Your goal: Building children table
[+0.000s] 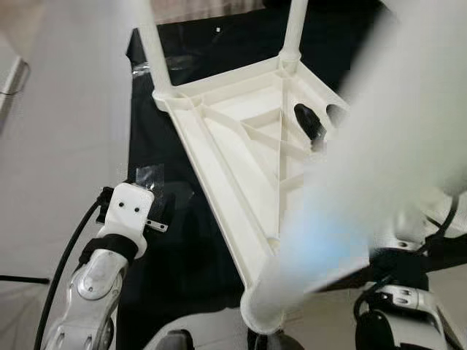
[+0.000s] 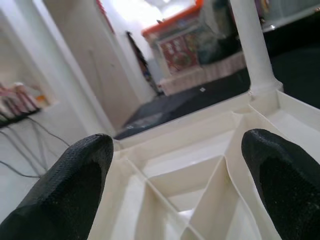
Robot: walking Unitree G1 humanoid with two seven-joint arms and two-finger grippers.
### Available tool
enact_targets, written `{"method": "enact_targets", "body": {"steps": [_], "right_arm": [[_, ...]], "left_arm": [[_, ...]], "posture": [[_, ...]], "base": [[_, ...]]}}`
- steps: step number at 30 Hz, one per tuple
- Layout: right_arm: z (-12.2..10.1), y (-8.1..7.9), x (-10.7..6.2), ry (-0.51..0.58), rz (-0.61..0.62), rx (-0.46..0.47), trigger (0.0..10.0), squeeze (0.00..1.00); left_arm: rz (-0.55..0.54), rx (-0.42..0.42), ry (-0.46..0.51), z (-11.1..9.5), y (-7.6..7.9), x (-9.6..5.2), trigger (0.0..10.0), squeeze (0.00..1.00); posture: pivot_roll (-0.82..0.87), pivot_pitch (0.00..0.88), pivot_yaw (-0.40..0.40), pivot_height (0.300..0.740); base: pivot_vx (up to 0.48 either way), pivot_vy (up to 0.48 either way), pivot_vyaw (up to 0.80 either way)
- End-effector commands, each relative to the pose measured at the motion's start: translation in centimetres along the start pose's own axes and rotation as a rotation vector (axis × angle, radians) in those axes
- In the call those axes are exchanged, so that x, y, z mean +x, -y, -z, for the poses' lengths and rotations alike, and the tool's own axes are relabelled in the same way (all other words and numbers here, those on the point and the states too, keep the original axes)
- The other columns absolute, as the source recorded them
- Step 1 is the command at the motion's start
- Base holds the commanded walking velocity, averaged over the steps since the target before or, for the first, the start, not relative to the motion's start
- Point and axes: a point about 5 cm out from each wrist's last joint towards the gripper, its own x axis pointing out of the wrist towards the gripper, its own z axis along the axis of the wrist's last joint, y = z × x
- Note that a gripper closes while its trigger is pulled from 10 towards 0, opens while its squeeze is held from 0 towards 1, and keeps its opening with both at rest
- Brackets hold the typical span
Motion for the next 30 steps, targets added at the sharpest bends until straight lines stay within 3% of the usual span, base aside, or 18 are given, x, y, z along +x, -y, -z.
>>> {"method": "enact_targets", "body": {"steps": [1,15,22,27,30], "right_arm": [[0.3,-0.1,-0.5,-0.001,0.001,0.011,10.0,0.0],[2.0,-0.9,-1.3,-0.062,0.0,-0.03,10.0,0.0],[5.3,-2.2,-2.3,-0.219,-0.002,-0.151,10.0,0.0],[6.9,-3.0,-2.7,-0.29,-0.009,-0.21,10.0,0.0],[8.3,-4.8,-3.1,-0.339,-0.076,-0.231,10.0,0.0]], "left_arm": [[0.003,0.014,-0.026,0.6,0.1,-0.1,10.0,0.0],[0.047,-0.036,-0.016,0.9,0.5,-0.4,10.0,0.0],[0.015,-0.062,-0.091,2.8,0.6,-1.5,10.0,0.0],[0.068,-0.111,-0.121,3.3,1.7,-2.4,10.0,0.0],[0.249,-0.208,-0.086,2.2,4.6,-3.6,10.0,0.0]], "posture": [[0.12,0.18,0.007,0.74],[0.11,0.185,0.009,0.74],[0.1,0.182,0.008,0.74],[0.1,0.181,0.004,0.74],[0.1,0.182,-0.006,0.74]], "base": [[-0.3,0.0,0.0],[-0.059,0.0,0.0],[0.0,0.0,0.0],[0.0,0.0,0.0],[0.0,0.0,0.0]]}}
